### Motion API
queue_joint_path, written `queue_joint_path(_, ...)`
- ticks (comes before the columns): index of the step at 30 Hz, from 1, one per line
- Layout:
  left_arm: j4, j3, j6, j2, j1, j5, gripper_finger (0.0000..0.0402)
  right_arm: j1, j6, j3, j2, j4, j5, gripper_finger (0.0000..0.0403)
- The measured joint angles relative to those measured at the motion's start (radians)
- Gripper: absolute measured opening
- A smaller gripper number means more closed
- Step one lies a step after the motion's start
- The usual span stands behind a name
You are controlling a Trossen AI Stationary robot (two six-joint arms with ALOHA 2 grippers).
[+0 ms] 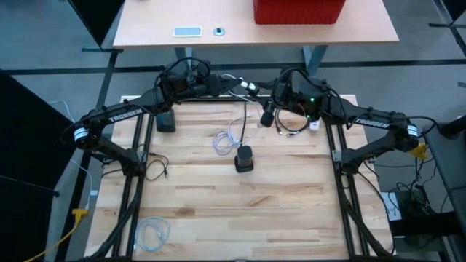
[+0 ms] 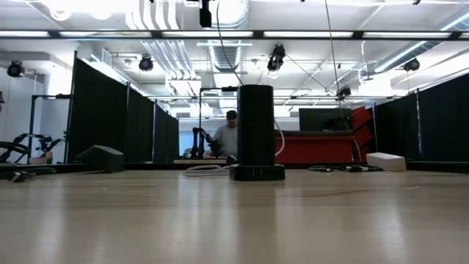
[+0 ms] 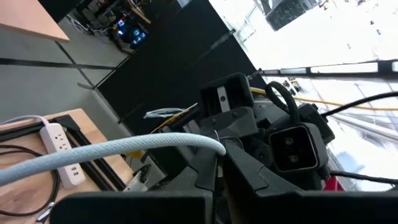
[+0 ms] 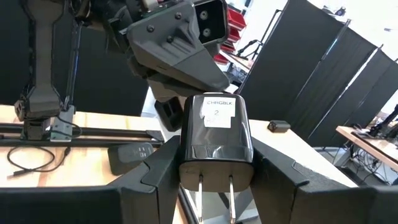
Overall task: Insert USB
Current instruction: Insert the white charger cable into the black charger adapter, then insert the black charger adapter into the white outlet extension
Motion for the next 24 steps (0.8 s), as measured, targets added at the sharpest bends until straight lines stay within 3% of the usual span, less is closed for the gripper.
queue_joint_path(16, 0.004, 0.002, 0.096, 0.006, -0.015, 0.035, 0.0007, 0.0, -0.002, 0.0, 0.014, -0.004, -0.004, 0.0145)
queue_joint_path(24, -0.009, -0.003, 0.152, -0.007, -0.017, 0.069, 0.0107, -0.001, -0.005, 0.001, 0.003, 0.028, 0.004, 0.0145)
